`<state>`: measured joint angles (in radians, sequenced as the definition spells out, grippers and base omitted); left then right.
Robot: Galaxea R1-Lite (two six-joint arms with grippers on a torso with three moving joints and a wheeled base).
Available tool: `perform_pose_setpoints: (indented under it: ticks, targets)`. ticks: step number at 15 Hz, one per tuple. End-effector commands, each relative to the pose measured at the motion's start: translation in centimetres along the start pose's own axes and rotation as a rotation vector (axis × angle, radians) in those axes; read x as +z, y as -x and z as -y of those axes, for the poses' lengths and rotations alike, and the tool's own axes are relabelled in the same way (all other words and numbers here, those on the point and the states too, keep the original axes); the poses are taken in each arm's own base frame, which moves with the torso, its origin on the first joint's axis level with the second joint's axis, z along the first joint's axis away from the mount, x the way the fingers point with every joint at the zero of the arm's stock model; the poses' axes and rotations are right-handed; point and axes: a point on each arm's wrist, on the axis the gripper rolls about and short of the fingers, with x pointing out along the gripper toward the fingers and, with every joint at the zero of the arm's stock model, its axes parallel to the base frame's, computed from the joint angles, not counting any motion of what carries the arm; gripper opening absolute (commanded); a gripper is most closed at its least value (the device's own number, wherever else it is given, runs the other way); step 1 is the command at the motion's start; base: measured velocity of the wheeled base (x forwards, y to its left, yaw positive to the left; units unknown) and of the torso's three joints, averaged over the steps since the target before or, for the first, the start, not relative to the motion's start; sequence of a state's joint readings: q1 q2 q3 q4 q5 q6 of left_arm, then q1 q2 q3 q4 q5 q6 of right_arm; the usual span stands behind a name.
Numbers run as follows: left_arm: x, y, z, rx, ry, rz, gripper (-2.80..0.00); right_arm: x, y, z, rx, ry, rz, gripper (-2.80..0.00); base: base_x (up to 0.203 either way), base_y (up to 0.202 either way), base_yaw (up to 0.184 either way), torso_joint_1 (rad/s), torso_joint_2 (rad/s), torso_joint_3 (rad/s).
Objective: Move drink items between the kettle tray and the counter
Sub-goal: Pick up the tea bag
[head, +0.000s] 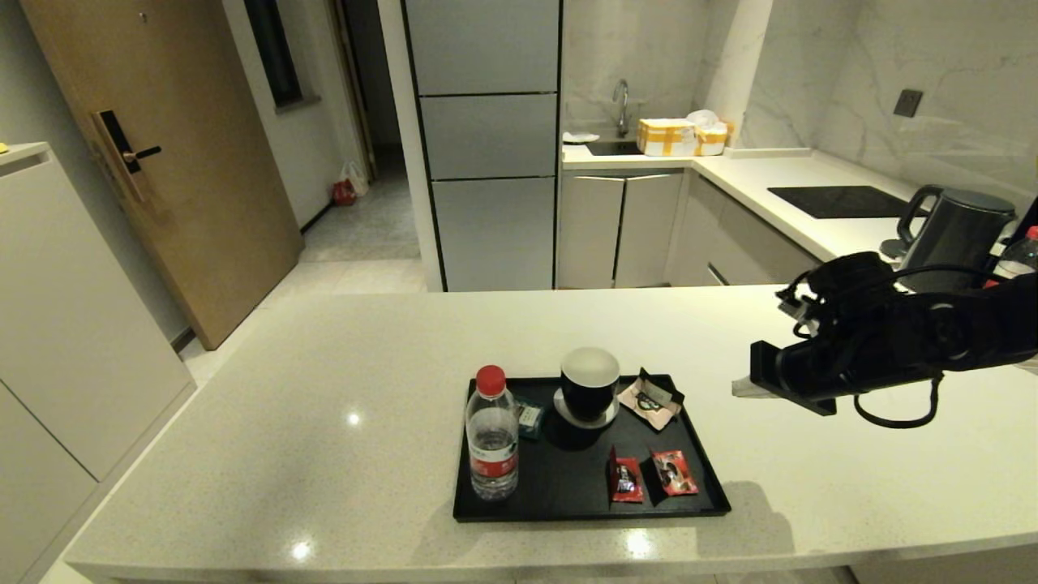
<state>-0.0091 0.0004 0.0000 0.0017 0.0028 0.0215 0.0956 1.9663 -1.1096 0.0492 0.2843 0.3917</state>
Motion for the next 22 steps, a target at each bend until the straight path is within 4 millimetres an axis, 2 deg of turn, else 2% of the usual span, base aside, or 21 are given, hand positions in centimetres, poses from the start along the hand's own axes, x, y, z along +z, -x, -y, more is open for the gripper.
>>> perform_pose_setpoints:
  ticks: [1,4,7,10,14,15,18,22]
  targets:
    - [0.0,0.0,0.0,0.0,0.0,0.002,-2.8,-0.1,-3.3,0.6,0.007,0.012,-0.003,-2.8,0.0,0.0,0.0,0.0,0.0,0.0]
    - [0.0,0.0,0.0,0.0,0.0,0.002,-2.8,0.3,-6.4,0.2,0.043,0.059,0.042,-2.8,0.0,0.0,0.0,0.0,0.0,0.0]
    - [0.0,0.0,0.0,0.0,0.0,0.002,-2.8,0.8,-6.7,-0.1,0.038,0.094,0.027,-2.8,0.0,0.0,0.0,0.0,0.0,0.0]
    - [0.0,0.0,0.0,0.0,0.0,0.002,-2.8,2.9,-6.8,-1.0,0.03,0.16,0.007,-2.8,0.0,0.0,0.0,0.0,0.0,0.0]
    - [0.0,0.0,0.0,0.0,0.0,0.002,-2.8,2.9,-7.6,-0.8,0.017,0.168,-0.025,-2.8,0.0,0.0,0.0,0.0,0.0,0.0]
    - [0.0,0.0,0.0,0.0,0.0,0.002,-2.8,2.9,-7.7,-0.8,0.015,0.165,-0.025,0.0,0.0,0.0,0.0,0.0,0.0,0.0]
    - [0.0,0.0,0.0,0.0,0.0,0.002,-2.8,2.6,-8.4,-0.2,-0.032,0.163,-0.023,0.0,0.0,0.0,0.0,0.0,0.0,0.0]
    - [0.0,0.0,0.0,0.0,0.0,0.002,-2.8,2.4,-8.6,-1.1,-0.02,0.182,-0.026,0.0,0.0,0.0,0.0,0.0,0.0,0.0]
